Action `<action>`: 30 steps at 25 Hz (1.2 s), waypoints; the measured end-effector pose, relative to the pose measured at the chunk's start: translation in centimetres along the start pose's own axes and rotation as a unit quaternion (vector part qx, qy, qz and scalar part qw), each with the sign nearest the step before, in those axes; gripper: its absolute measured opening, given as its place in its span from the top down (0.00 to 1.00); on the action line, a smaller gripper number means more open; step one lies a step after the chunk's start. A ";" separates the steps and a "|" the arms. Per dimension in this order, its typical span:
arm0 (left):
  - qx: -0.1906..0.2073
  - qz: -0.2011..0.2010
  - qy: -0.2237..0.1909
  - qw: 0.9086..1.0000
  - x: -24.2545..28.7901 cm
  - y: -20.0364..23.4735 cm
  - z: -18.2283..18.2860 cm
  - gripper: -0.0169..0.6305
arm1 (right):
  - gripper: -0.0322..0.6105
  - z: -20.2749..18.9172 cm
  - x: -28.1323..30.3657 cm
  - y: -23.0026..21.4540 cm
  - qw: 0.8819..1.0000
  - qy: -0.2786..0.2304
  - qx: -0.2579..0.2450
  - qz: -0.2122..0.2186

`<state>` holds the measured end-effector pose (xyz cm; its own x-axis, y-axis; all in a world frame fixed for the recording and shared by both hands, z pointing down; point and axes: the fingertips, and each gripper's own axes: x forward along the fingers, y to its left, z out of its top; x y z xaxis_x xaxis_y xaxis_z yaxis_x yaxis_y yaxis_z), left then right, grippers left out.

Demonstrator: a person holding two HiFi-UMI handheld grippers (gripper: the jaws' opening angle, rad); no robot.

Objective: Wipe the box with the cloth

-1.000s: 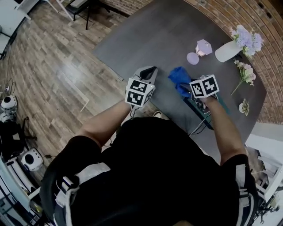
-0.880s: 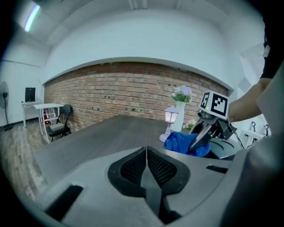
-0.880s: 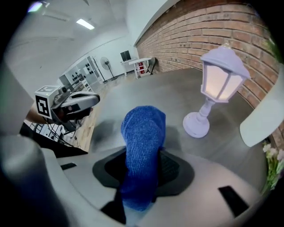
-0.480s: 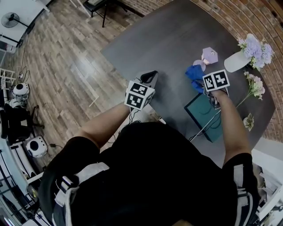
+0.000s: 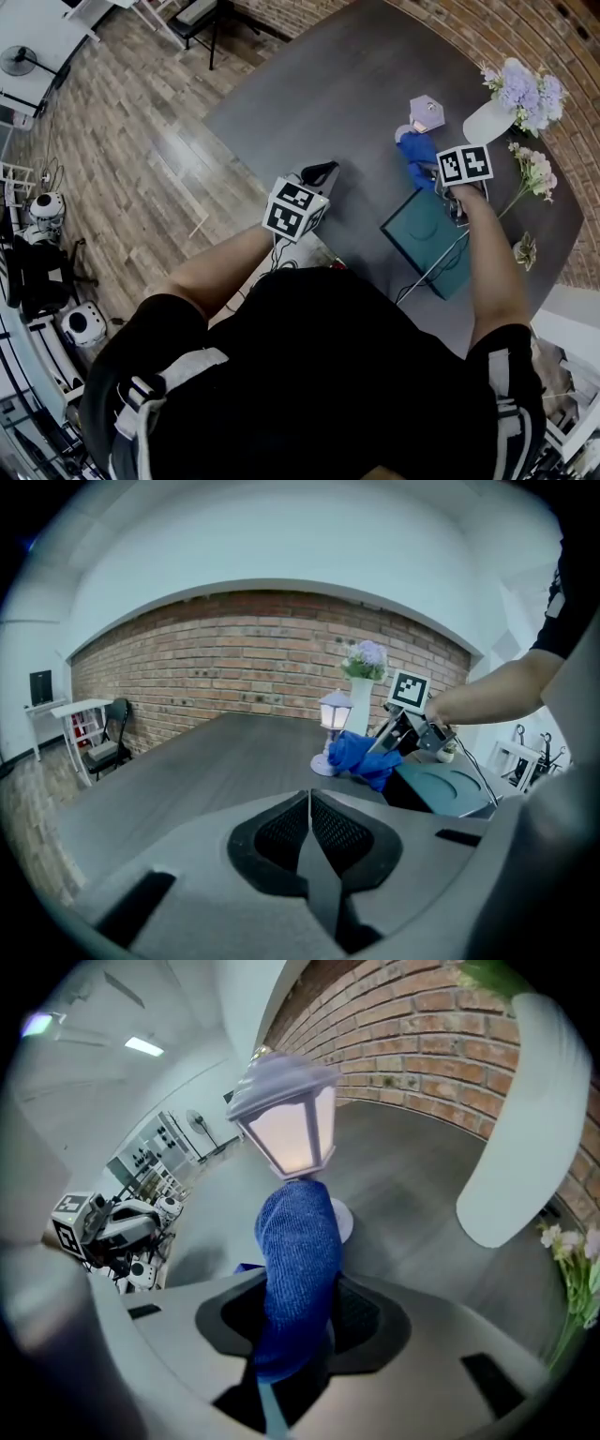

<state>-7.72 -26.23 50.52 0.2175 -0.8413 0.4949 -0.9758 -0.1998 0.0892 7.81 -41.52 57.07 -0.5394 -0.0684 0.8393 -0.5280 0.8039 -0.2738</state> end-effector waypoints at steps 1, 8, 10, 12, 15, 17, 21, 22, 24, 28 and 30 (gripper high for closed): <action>0.002 -0.003 0.002 1.000 0.1 -0.3 0.0 0.95 | 0.71 0.0 -0.3 -0.4 1.000 -0.006 0.007 -0.003; 0.022 -0.024 0.004 0.999 0.8 -2.4 0.8 0.95 | 0.71 -3.5 -2.2 -4.6 0.998 0.005 0.029 -0.051; 0.024 -0.027 0.006 0.999 1.1 -2.8 0.9 0.95 | 0.71 -4.7 -2.9 -5.2 0.998 0.004 0.041 -0.055; 0.025 -0.032 0.010 0.999 1.7 -3.4 0.8 0.95 | 0.71 -6.0 -3.9 -5.8 0.996 0.002 0.055 -0.063; 0.030 -0.055 0.009 0.998 3.0 -5.2 1.1 0.95 | 0.71 -9.1 -5.9 -6.9 0.994 0.006 0.073 -0.086; 0.039 -0.078 0.005 0.996 3.9 -6.9 1.6 0.95 | 0.71 -11.9 -7.6 -8.1 0.990 0.010 0.093 -0.108; 0.062 -0.129 0.001 0.990 5.4 -10.6 2.6 0.95 | 0.71 -18.6 -12.1 -11.1 0.971 -0.002 0.170 -0.166; 0.067 -0.141 0.001 0.988 5.6 -11.4 2.6 0.95 | 0.71 -20.2 -13.3 -11.7 0.965 -0.007 0.189 -0.180; 0.079 -0.162 0.002 0.984 6.0 -13.0 2.8 0.95 | 0.71 -22.8 -15.4 -12.2 0.955 -0.015 0.218 -0.200; 0.102 -0.195 0.004 0.976 6.4 -15.2 2.8 0.95 | 0.71 -25.8 -16.9 -11.0 0.947 -0.016 0.242 -0.210; 0.109 -0.208 0.006 0.972 6.3 -15.6 2.6 0.95 | 0.71 -26.8 -16.5 -9.6 0.946 -0.017 0.252 -0.205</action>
<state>8.89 -29.70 49.96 0.5914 -0.6590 0.4648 -0.7746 -0.6246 0.1000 39.38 -32.31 58.44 -0.2373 -0.3396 0.9101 -0.9383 0.3228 -0.1242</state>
